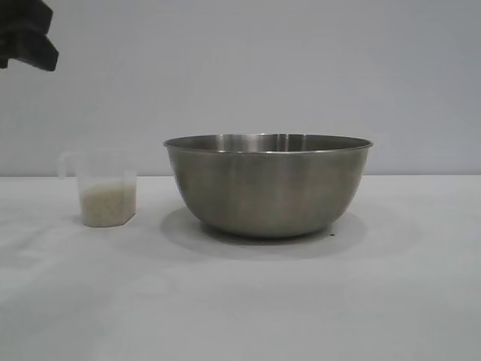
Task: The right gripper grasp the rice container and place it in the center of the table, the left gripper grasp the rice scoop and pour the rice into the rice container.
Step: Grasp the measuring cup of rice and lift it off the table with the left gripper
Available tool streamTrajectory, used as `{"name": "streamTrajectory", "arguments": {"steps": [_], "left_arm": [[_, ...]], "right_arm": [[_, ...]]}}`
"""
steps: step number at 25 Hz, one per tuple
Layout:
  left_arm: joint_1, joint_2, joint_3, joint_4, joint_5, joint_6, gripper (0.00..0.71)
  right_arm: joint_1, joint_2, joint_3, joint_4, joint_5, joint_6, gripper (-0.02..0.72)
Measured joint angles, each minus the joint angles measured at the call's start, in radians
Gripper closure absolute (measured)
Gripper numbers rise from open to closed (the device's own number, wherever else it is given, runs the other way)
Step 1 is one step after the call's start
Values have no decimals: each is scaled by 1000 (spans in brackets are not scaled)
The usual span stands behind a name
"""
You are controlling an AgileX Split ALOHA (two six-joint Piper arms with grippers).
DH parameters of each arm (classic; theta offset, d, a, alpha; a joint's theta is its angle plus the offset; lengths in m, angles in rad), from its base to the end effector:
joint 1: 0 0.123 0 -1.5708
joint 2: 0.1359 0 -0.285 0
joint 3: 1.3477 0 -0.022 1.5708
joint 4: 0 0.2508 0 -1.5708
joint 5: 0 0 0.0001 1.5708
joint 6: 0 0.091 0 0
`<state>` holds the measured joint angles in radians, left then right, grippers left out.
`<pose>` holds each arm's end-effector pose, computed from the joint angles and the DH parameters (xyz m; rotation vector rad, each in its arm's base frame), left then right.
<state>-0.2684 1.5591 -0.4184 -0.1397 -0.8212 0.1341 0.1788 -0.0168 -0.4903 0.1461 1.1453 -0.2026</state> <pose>0.2593 -0.0617 0.1773 0.2043 1.7957 -0.0713 -0.0125 0.0100 0.2685 -0.4159 2.0754 0.1627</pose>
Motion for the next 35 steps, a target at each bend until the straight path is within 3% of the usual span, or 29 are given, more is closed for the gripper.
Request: {"name": "streamTrajectory", "arguments": {"steps": [12,18,35], "left_arm": [[0,299,29,13,-305,-47,297],[0,409,29,38,-313,-53,297],[0,514,-31,3,-321,-53,297]], "right_arm": [[0,0,0,1,0,0,261],[0,0,0,1,0,2,261],[0,0,0,1,0,2,261]]}}
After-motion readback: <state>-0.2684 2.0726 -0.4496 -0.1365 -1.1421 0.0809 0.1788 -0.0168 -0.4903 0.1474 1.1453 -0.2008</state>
